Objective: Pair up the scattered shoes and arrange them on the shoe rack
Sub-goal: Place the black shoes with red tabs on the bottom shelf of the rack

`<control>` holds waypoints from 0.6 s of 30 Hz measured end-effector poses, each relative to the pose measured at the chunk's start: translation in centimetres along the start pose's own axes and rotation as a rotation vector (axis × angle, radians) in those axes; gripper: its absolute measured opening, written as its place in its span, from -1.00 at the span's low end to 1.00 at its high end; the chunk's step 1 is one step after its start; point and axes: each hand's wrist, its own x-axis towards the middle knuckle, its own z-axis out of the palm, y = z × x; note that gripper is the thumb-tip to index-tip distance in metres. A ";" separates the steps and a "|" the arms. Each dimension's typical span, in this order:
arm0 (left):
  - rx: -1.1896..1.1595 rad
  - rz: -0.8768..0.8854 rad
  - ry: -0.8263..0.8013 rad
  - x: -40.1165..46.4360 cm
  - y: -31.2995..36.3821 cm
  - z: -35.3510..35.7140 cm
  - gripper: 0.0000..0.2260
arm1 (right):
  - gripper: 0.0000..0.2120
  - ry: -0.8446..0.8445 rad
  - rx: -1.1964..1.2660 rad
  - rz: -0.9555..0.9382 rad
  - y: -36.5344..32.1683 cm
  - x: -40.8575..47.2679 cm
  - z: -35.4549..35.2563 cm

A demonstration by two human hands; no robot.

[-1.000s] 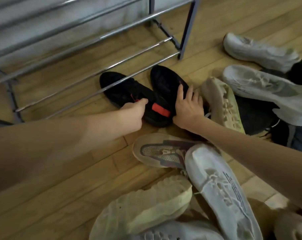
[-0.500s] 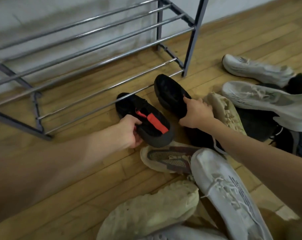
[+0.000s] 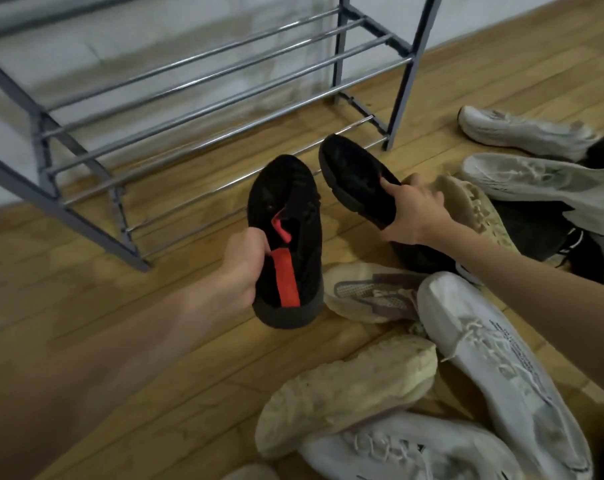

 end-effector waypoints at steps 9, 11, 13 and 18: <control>-0.130 0.033 0.192 4.5 -1.3 -4.8 -0.85 | -0.09 0.020 -0.105 -0.113 -6.0 2.0 1.5; -0.139 0.055 0.221 5.3 -1.4 -6.0 -0.86 | -0.17 0.028 -0.024 -0.114 -8.7 2.8 2.0; -0.153 0.060 0.275 6.2 -1.2 -7.4 -0.84 | -0.23 0.067 0.136 -0.071 -11.3 3.4 2.7; -0.194 0.108 0.354 9.0 -0.4 -9.9 -0.93 | -0.26 0.259 0.269 -0.132 -16.3 5.3 3.5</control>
